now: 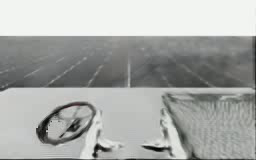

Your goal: Pick up and drop off the object

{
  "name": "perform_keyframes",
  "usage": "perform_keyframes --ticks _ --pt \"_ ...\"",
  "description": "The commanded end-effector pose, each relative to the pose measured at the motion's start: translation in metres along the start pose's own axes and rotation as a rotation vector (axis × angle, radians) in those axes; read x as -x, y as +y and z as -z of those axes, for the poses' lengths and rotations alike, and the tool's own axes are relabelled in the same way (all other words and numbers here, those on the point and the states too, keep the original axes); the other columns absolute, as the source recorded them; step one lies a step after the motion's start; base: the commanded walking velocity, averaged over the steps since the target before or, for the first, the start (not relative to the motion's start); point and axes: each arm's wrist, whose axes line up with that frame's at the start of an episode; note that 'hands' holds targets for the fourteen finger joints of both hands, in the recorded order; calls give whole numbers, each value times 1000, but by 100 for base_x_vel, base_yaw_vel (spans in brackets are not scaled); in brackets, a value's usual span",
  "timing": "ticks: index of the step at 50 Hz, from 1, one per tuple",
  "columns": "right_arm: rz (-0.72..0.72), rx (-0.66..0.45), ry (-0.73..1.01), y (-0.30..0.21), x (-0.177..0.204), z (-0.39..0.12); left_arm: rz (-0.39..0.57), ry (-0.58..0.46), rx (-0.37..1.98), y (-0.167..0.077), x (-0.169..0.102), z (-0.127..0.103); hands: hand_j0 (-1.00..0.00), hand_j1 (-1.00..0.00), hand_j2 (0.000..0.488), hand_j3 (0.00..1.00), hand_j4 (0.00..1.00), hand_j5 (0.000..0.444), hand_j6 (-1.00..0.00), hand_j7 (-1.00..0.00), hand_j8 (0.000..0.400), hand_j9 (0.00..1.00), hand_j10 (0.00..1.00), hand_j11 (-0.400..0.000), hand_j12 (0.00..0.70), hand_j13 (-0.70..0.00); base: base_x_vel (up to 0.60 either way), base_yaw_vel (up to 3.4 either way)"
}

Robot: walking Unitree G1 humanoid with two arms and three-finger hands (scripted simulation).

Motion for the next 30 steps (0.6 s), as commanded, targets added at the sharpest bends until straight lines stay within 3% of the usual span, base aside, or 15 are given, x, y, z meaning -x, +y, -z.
perform_keyframes --ticks 1,6,7,12,13,15,20,22,25,27,29,30 --pt "226 153 -234 13 -41 41 -207 -123 76 -36 -61 6 0 0 0 0 0 0 0 0 0 0 0 0 0 0 0 0" --pt "225 154 -239 12 -18 43 -225 -39 14 -1 -68 -22 0 0 0 0 0 0 0 0 0 0 0 0 0 0 0 0" --pt "215 153 -240 20 -16 46 -222 -18 -204 16 -69 -31 0 0 0 0 0 0 0 0 0 0 0 0 0 0 0 0" --pt "225 134 -238 19 -13 41 -255 -104 -807 28 -69 -73 0 0 0 0 0 0 0 0 0 0 0 0 0 0 0 0" --pt "234 135 -225 21 -17 41 -215 -96 -902 26 -59 -80 0 0 0 0 0 0 0 0 0 0 0 0 0 0 0 0" --pt "232 127 -226 25 -16 44 -193 -86 -1088 31 -66 -84 0 0 0 0 0 0 0 0 0 0 0 0 0 0 0 0" --pt "236 126 -228 27 -21 42 -60 71 -1298 49 -73 -49 0 0 0 0 0 0 0 0 0 0 0 0 0 0 0 0" --pt "236 109 -241 27 -22 42 -17 140 -1331 53 -89 -32 0 0 0 0 0 0 0 0 0 0 0 0 0 0 0 0" --pt "228 101 -244 33 -19 39 15 189 -1293 62 -84 -13 0 0 0 0 0 0 0 0 0 0 0 0 0 0 0 0" --pt "211 104 -230 23 -15 45 0 201 -1271 64 -102 -3 0 0 0 0 0 0 0 0 0 0 0 0 0 0 0 0" --pt "231 106 -250 25 -12 45 26 256 -1258 66 -103 -7 0 -257 128 0 0 0 0 -257 103 0 0 0 180 0 0 0" --pt "212 97 -233 23 -18 35 -7 218 -1255 67 -106 5 0 -283 142 0 0 0 0 -283 113 0 0 0 198 0 0 0"
